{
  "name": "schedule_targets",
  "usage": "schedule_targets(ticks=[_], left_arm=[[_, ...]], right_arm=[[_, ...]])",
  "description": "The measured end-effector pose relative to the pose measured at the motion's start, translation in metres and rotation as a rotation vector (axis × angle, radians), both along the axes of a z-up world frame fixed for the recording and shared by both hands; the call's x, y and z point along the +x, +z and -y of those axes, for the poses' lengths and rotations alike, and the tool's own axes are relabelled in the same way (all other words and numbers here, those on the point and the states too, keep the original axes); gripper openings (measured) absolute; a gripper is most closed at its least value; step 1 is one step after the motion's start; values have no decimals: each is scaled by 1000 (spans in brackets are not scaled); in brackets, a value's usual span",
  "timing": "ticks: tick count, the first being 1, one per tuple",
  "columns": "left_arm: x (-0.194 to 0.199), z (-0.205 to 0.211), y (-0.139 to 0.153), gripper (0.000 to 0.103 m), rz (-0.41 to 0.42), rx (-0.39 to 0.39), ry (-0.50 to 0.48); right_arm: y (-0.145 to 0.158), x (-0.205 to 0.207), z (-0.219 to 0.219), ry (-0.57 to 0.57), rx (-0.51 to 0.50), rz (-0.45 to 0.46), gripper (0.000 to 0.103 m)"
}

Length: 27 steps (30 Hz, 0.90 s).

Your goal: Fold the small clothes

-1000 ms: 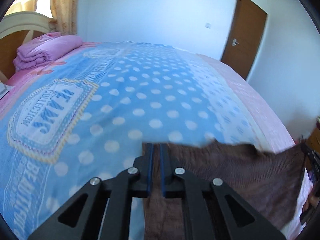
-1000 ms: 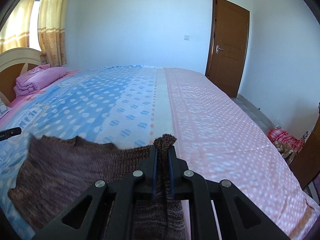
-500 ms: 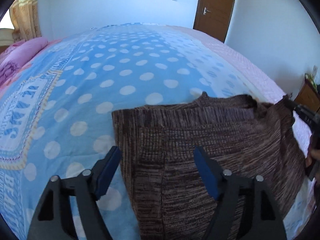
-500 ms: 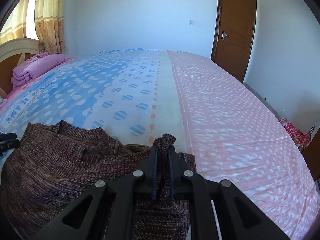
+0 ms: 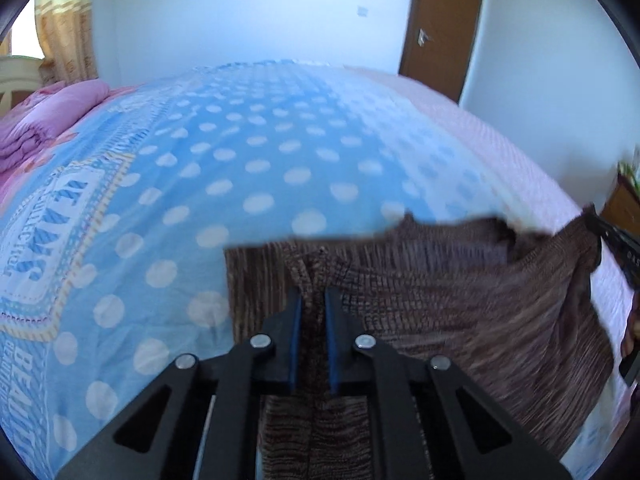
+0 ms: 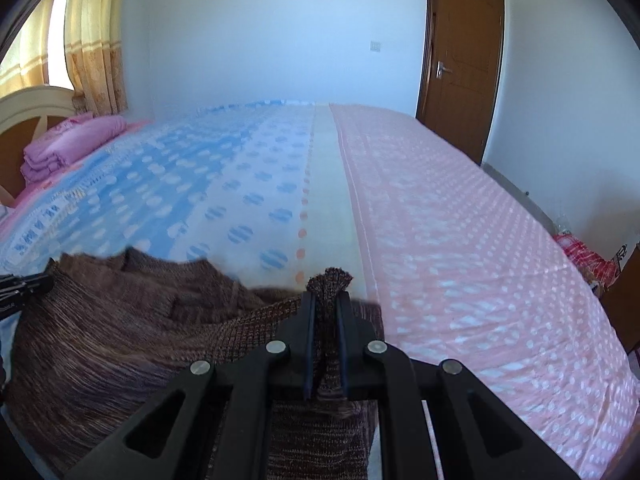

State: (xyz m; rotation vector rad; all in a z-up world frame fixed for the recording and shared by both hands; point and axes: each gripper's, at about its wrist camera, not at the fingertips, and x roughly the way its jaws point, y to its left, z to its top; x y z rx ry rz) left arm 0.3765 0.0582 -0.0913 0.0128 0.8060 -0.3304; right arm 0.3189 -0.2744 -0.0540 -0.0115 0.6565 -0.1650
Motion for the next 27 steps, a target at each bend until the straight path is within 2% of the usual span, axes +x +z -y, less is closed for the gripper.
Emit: schedule_targets(ticks=[3, 6, 8, 12, 14, 16, 17, 18, 20, 21, 22, 24, 25, 27], left_arm=[[15, -2, 14, 11, 25, -21, 48], [33, -1, 15, 11, 41, -7, 99], [44, 3, 2, 11, 34, 37, 143], [55, 11, -42, 12, -40, 114, 195], [55, 15, -42, 14, -32, 142, 195], [55, 19, -41, 26, -20, 188, 206], [57, 20, -42, 28, -26, 209, 217], [56, 19, -41, 29, -25, 205, 217], [52, 15, -37, 34, -37, 177, 204], [49, 11, -34, 44, -44, 154, 198], [42, 6, -29, 58, -44, 127, 191], [27, 3, -18, 70, -22, 106, 187], [14, 4, -12, 70, 8, 103, 184], [-4, 14, -6, 70, 26, 110, 165]], right_arm=[[21, 5, -1, 12, -9, 51, 9], [24, 22, -1, 1, -29, 64, 9], [8, 37, 3, -21, -34, 41, 9], [-41, 56, 10, -37, -7, -61, 9], [-52, 62, 14, -45, 13, -109, 12], [-50, 64, 15, -38, 23, -106, 16], [-52, 66, 16, -33, 30, -120, 21], [-53, 67, 17, -33, 38, -129, 24], [-48, 61, 22, -47, 63, -104, 24], [-41, 54, 23, -61, 72, -68, 24], [-32, 43, 24, -87, 77, -17, 24], [-12, 14, 22, -143, 63, 81, 25], [-4, 2, 18, -160, 51, 107, 25], [6, -20, 5, -121, 66, 113, 25]])
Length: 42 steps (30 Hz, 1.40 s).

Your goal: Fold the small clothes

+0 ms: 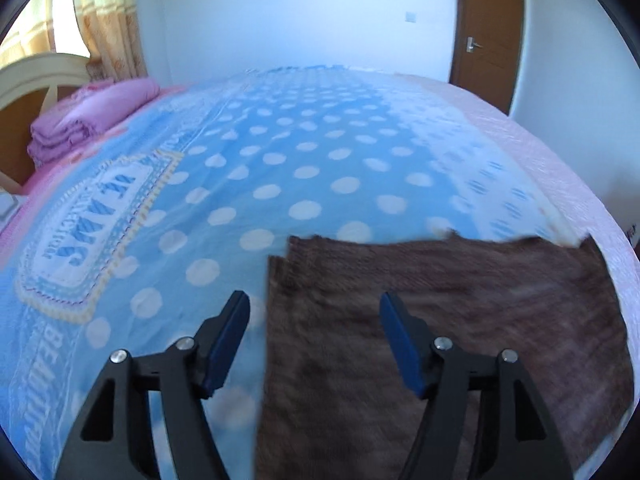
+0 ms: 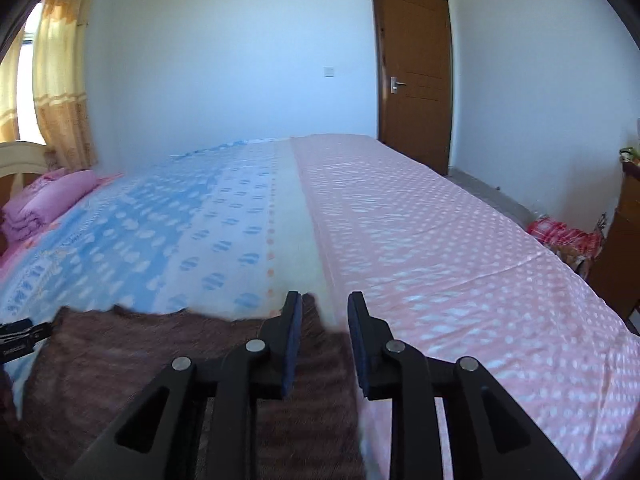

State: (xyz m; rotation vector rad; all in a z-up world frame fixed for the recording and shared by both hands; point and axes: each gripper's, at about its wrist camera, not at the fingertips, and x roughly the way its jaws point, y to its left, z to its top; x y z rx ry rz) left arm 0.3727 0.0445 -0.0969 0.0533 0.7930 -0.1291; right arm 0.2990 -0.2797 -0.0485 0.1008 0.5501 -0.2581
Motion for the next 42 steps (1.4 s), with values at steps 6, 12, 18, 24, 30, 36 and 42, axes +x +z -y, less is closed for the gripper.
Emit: schedule_targets(ticks=[6, 12, 18, 24, 30, 36, 42], left_arm=[[-61, 50, -10, 71, 2, 44, -102], [-91, 72, -35, 72, -12, 125, -83], [-88, 66, -38, 93, -12, 152, -10], [-84, 61, -42, 102, -30, 131, 25], [-87, 58, -41, 102, -26, 116, 30], [-108, 11, -32, 101, -23, -47, 116], [-130, -52, -41, 88, -62, -245, 318]], right_arm=[[-29, -39, -56, 163, 49, -148, 25], [-67, -56, -72, 145, 66, -226, 25], [-79, -65, -64, 147, 126, -193, 25], [-79, -68, -65, 147, 123, -180, 25], [-78, -68, -69, 141, 91, -178, 25], [-78, -69, -68, 143, 97, -174, 25], [-79, -69, -66, 147, 108, -168, 25]])
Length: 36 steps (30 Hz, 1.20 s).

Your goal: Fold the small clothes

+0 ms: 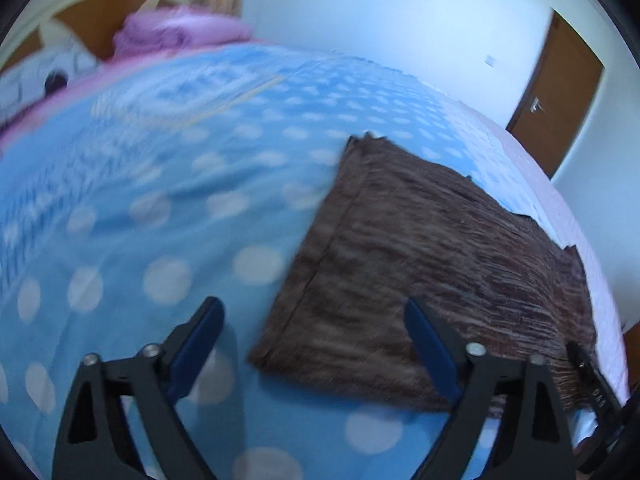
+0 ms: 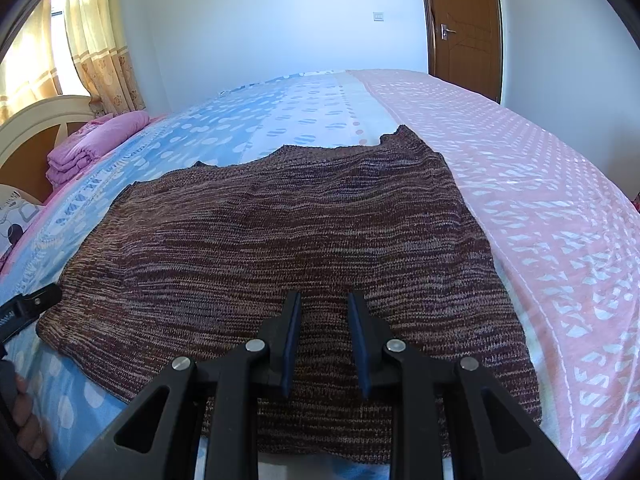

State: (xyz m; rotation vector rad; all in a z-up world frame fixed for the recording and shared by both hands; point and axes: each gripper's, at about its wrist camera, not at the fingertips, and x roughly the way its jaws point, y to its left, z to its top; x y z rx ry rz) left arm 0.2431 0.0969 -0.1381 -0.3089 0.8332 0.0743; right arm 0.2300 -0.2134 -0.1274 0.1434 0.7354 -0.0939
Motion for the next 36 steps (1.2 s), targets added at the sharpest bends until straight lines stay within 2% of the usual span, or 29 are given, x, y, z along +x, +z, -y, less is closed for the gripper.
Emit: schedule_targets(ticks=[1, 3, 5, 6, 7, 8, 9, 10, 12, 15, 18, 21, 25, 28, 32, 34, 36], left_arm=[[0, 0, -4, 88, -13, -12, -3], [2, 9, -6, 88, -16, 14, -21], [8, 17, -5, 80, -20, -3, -65], [11, 19, -4, 67, -17, -21, -78], [15, 22, -4, 60, -21, -38, -90], [19, 21, -3, 58, -22, -42, -91], [24, 23, -3, 51, -20, -51, -94], [25, 23, -3, 40, -22, -57, -95], [28, 22, 0, 27, -9, -92, -106], [28, 19, 2, 27, 20, -122, -109], [26, 14, -6, 28, 10, -143, -93], [25, 7, -8, 36, 25, -193, -96], [24, 3, -10, 41, 42, -237, -92], [21, 2, -10, 46, 51, -248, -89], [19, -5, -10, 51, 63, -271, -68], [19, -6, -11, 53, 67, -282, -67], [18, -5, -11, 58, 74, -285, -70]], right_arm=[[0, 0, 0, 0, 1, 0, 25], [0, 0, 1, 1, 6, 2, 25], [0, 0, 1, 1, 5, 3, 25], [0, 0, 0, 1, 3, 3, 25], [0, 0, 0, 1, 2, 3, 25], [0, 0, 0, 1, 4, 3, 25], [0, 0, 0, 1, 5, 3, 25], [0, 0, 0, 1, 6, 4, 25], [0, 0, 0, 1, 8, 5, 25], [0, 0, 0, 1, 7, 5, 25], [0, 0, -2, -1, -4, 4, 25], [5, 4, -13, -7, -78, -24, 25], [26, 12, -45, 83, -42, 29, 25], [36, 36, -91, 195, -45, 38, 25], [25, 69, -126, 253, -46, -10, 25], [12, 79, -128, 250, -21, -53, 25], [3, 81, -126, 244, -13, -55, 25]])
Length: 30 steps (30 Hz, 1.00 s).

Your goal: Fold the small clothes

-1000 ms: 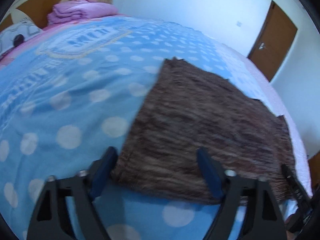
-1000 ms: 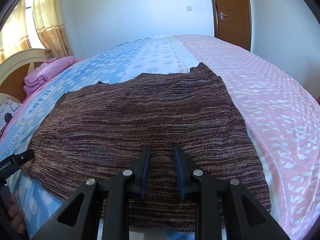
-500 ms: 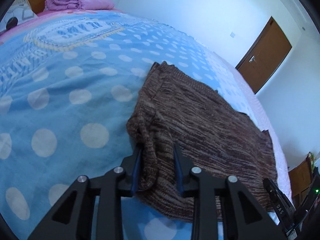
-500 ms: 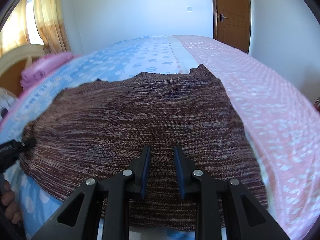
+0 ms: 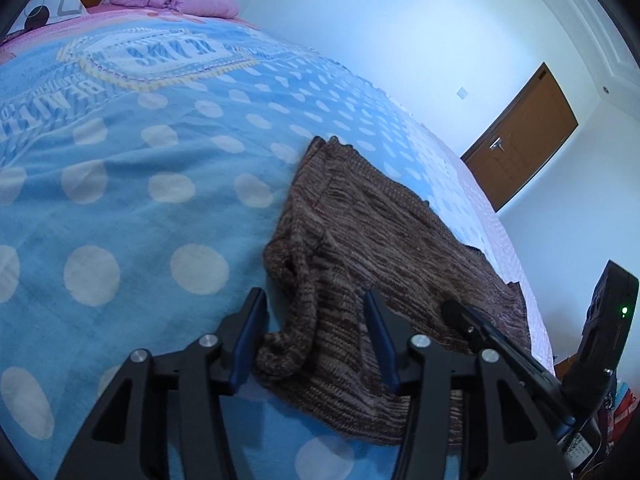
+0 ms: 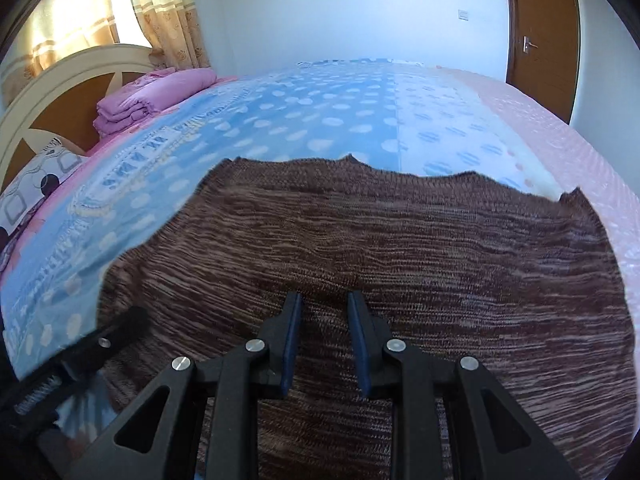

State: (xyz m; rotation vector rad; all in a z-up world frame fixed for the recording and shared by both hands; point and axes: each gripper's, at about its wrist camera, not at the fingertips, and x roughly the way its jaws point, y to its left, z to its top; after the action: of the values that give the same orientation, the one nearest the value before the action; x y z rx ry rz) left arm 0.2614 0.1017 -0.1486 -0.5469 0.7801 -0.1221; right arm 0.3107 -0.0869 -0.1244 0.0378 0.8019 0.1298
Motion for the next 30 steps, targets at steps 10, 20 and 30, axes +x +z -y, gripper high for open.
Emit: schedule_targets(ticks=[10, 20, 30], left_arm=[[-4, -16, 2, 69, -6, -14, 45], [-31, -4, 3, 88, -30, 56, 40], [37, 21, 0, 23, -58, -32, 28]], right_arm=[[-1, -2, 0, 30, -13, -2, 25], [-2, -4, 5, 33, 19, 11, 25], [-3, -4, 15, 34, 99, 14, 25]])
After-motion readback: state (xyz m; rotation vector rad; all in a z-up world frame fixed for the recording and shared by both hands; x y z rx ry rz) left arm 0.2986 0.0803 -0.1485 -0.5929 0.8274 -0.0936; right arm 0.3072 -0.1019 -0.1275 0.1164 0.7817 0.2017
